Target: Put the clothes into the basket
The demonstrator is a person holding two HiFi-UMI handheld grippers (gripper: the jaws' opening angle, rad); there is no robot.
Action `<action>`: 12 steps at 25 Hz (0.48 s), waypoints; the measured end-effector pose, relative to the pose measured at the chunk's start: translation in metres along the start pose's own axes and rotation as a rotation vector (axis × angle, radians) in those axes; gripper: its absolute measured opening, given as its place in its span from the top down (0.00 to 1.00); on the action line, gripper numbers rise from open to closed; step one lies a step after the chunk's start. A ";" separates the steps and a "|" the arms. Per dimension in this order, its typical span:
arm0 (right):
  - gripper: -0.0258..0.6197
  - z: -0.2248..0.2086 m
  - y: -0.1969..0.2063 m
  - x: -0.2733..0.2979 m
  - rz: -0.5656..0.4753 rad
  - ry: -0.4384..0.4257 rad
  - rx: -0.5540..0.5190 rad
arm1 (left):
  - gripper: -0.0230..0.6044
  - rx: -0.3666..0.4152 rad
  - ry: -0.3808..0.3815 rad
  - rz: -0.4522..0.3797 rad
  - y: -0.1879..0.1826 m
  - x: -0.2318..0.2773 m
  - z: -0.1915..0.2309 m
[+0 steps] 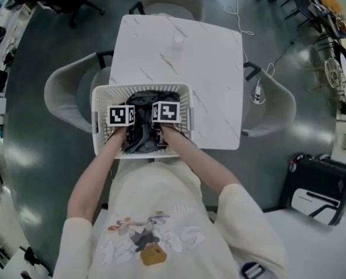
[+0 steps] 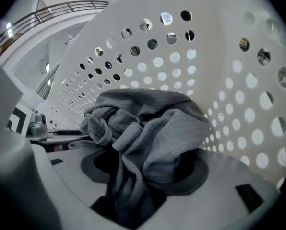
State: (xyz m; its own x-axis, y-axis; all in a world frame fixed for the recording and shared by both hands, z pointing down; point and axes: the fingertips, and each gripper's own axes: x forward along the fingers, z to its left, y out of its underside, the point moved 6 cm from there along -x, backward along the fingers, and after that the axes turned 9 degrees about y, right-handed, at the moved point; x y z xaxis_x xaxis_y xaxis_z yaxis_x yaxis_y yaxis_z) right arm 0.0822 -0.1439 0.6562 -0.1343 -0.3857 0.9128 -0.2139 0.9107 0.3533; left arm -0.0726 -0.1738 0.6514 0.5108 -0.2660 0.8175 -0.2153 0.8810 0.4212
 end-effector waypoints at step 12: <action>0.55 0.009 0.002 -0.031 -0.046 -0.081 0.002 | 0.65 -0.034 0.030 -0.039 0.005 -0.025 -0.027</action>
State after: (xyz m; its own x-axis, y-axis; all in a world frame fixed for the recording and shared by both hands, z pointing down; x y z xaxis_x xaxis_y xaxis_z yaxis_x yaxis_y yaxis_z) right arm 0.0773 -0.1313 0.6268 -0.2025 -0.4377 0.8760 -0.2231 0.8917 0.3939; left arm -0.0641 -0.1523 0.6223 0.5431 -0.2892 0.7883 -0.1665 0.8831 0.4387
